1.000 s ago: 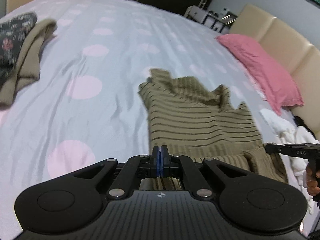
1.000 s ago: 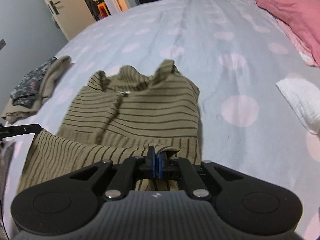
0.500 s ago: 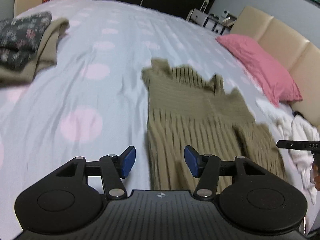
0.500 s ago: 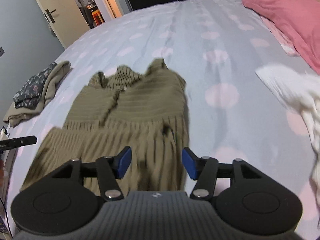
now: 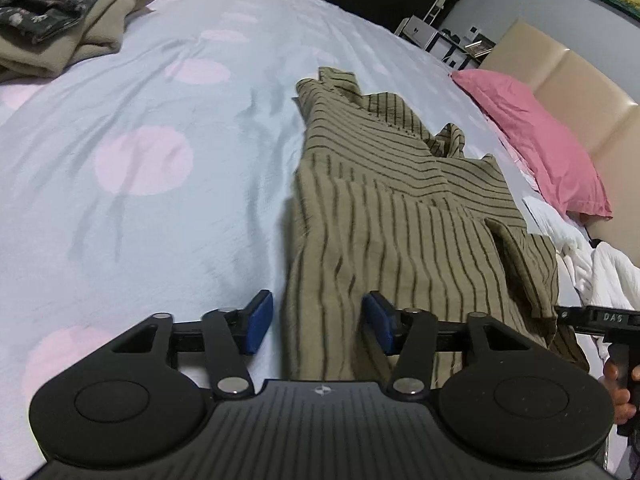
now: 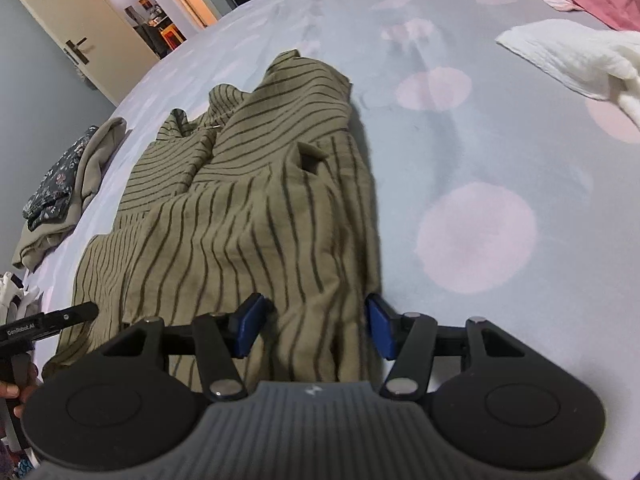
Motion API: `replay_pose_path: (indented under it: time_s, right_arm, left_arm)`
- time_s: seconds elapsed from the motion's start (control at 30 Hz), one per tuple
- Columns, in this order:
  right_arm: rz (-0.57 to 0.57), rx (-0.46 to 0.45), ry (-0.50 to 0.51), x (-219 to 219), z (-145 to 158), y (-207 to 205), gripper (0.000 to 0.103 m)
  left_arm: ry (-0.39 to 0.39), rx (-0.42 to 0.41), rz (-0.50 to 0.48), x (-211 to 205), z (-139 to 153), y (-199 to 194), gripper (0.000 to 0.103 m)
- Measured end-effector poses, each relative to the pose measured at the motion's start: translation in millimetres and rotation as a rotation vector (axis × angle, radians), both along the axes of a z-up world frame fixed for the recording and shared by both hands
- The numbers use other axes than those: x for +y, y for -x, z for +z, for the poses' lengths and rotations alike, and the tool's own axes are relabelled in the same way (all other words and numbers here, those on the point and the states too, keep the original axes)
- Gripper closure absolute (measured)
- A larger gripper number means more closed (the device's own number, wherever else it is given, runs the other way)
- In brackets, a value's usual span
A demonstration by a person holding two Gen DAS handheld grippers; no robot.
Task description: Fold clothes
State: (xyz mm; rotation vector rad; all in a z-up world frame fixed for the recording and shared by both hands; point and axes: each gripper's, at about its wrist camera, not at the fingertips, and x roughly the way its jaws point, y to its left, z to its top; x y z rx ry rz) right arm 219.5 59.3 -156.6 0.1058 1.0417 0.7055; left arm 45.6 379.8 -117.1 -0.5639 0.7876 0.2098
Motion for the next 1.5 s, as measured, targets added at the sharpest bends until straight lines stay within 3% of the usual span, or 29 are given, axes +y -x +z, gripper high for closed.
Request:
replay_pose_path:
  time_s: [0.07,0.13,0.23,0.57,0.73,0.9,1.07,1.4,1.47,1.5]
  right_arm:
    - [0.006,-0.013,-0.003,6.2,-1.9,-0.1,0.06]
    - [0.017,-0.01,-0.02,8.7,-2.5,1.5,0.085]
    - [0.023,0.012,-0.035,7.3,8.2,7.8,0.091]
    - [0.014,0.086,-0.026,-3.3,79.0,29.7,0.093]
    - [0.004,0.147,-0.014,-11.8,111.9,42.8,0.093]
    - [0.024,0.22,-0.023,-38.4,125.8,76.6,0.093]
    - [0.064,0.248,-0.004,-60.4,113.3,116.9,0.093]
    - [0.108,0.227,0.125,-69.8,39.3,162.9,0.092]
    - [0.116,0.221,0.15,-71.7,25.6,171.5,0.085]
    - [0.115,0.211,0.158,-72.5,26.2,171.6,0.075]
  left_arm:
    - [-0.002,-0.017,0.005,-4.7,-1.0,-2.6,0.077]
    - [0.007,-0.019,0.01,-6.2,2.9,-2.2,0.09]
    - [0.021,-0.021,0.017,-8.3,9.1,-1.6,0.098]
    - [0.021,0.017,-0.003,-21.6,82.3,14.3,0.099]
    - [0.072,0.049,-0.013,-24.6,114.0,40.9,0.099]
    - [0.098,0.098,-0.043,-39.4,129.4,82.2,0.099]
    - [0.106,0.135,-0.068,-61.0,117.4,125.0,0.099]
    - [0.074,0.219,-0.057,-80.4,38.4,149.8,0.099]
    - [0.089,0.213,-0.05,-77.3,34.4,150.9,0.097]
    - [0.096,0.212,-0.047,-75.3,33.6,151.0,0.093]
